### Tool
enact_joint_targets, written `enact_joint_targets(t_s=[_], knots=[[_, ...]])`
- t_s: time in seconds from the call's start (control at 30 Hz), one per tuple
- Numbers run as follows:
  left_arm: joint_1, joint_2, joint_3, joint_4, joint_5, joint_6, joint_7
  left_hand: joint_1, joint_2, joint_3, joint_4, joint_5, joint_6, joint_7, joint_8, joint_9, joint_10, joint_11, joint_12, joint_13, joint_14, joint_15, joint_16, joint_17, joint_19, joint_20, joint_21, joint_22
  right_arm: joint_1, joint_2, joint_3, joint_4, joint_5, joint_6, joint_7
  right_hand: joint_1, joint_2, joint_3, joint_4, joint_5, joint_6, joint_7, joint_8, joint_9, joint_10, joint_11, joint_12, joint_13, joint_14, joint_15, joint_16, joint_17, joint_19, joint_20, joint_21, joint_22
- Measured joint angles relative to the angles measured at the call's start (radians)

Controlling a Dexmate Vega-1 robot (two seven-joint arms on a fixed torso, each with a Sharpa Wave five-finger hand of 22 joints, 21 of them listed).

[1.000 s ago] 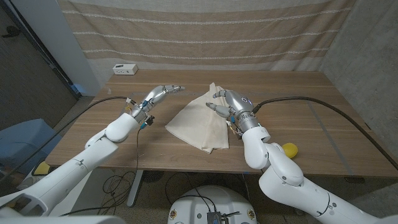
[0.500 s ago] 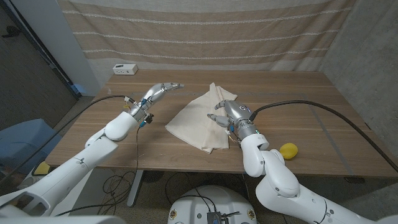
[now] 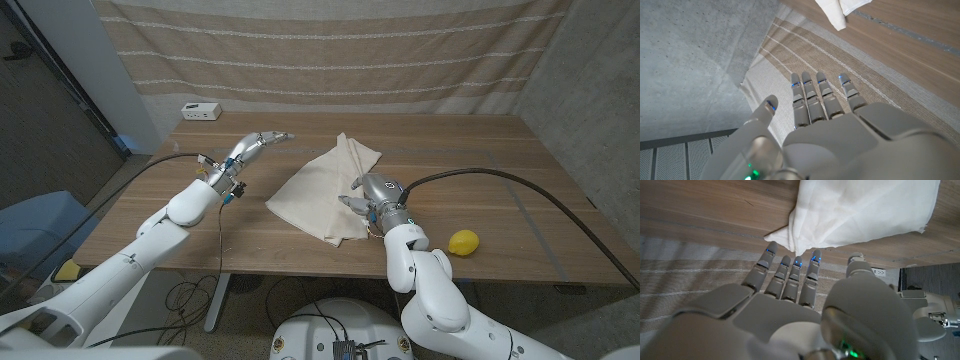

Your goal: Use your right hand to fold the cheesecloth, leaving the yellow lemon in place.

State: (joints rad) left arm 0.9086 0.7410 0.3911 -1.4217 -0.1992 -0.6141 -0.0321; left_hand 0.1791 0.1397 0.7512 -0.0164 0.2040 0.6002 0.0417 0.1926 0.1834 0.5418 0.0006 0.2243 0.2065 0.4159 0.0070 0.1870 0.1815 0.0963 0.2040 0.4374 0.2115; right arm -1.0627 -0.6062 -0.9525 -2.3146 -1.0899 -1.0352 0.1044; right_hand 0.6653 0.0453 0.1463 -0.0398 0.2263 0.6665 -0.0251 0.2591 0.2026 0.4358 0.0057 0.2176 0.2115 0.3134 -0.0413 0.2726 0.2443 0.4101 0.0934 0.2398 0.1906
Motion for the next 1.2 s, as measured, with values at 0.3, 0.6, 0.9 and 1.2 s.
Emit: enact_joint_targets(t_s=[0.3,0.6,0.9,1.2], knots=[[0.012,0.002,-0.008,-0.007,-0.001,-0.004,0.002,0.000,0.000,0.000,0.000,0.000,0.000,0.000,0.000,0.000,0.000,0.000,0.000,0.001,0.000,0.000,0.000,0.000,0.000,0.000,0.000,0.000,0.001,0.027,-0.006,0.048,-0.056,-0.031,0.069,-0.028,0.002,-0.014,0.014,0.000,0.005,-0.005,0.000,0.000,-0.032,-0.001,-0.014,0.000,-0.043,0.001,-0.019,0.000,-0.033,0.006,-0.016,0.000],[0.028,0.009,-0.019,-0.029,0.001,-0.005,0.014,0.000,0.000,0.002,-0.002,0.000,0.000,0.000,0.000,0.000,0.000,0.000,0.000,0.001,0.000,0.000,0.000,0.000,0.000,0.000,0.000,0.000,0.005,0.041,0.000,0.080,-0.075,-0.040,0.124,-0.041,0.005,-0.018,0.018,0.000,0.005,-0.005,0.000,0.000,-0.043,0.000,-0.018,0.000,-0.070,0.005,-0.031,0.000,-0.048,0.005,-0.022,-0.005],[0.037,0.013,-0.026,-0.041,0.007,-0.001,0.022,0.000,0.000,0.004,-0.004,0.000,0.000,0.000,0.000,0.000,0.000,0.000,-0.008,0.001,0.000,0.000,0.000,0.000,0.000,0.000,0.000,0.000,0.020,0.054,0.007,0.119,-0.072,-0.040,0.156,-0.048,0.012,-0.018,0.018,0.000,-0.012,-0.018,-0.012,0.000,-0.059,0.002,-0.022,0.000,-0.100,0.011,-0.040,0.000,-0.070,0.005,-0.031,-0.005],[0.037,0.013,-0.029,-0.044,0.012,0.004,0.025,0.000,0.000,0.004,-0.004,0.000,0.000,0.000,0.000,0.000,0.000,0.000,-0.008,0.001,0.000,0.000,0.000,0.000,0.000,0.000,0.000,0.000,0.034,0.061,0.004,0.144,-0.070,-0.052,0.168,-0.057,0.013,-0.022,0.022,0.000,-0.101,-0.020,-0.054,-0.003,-0.079,0.003,-0.022,0.000,-0.106,0.009,-0.047,-0.003,-0.082,0.007,-0.031,-0.005]])
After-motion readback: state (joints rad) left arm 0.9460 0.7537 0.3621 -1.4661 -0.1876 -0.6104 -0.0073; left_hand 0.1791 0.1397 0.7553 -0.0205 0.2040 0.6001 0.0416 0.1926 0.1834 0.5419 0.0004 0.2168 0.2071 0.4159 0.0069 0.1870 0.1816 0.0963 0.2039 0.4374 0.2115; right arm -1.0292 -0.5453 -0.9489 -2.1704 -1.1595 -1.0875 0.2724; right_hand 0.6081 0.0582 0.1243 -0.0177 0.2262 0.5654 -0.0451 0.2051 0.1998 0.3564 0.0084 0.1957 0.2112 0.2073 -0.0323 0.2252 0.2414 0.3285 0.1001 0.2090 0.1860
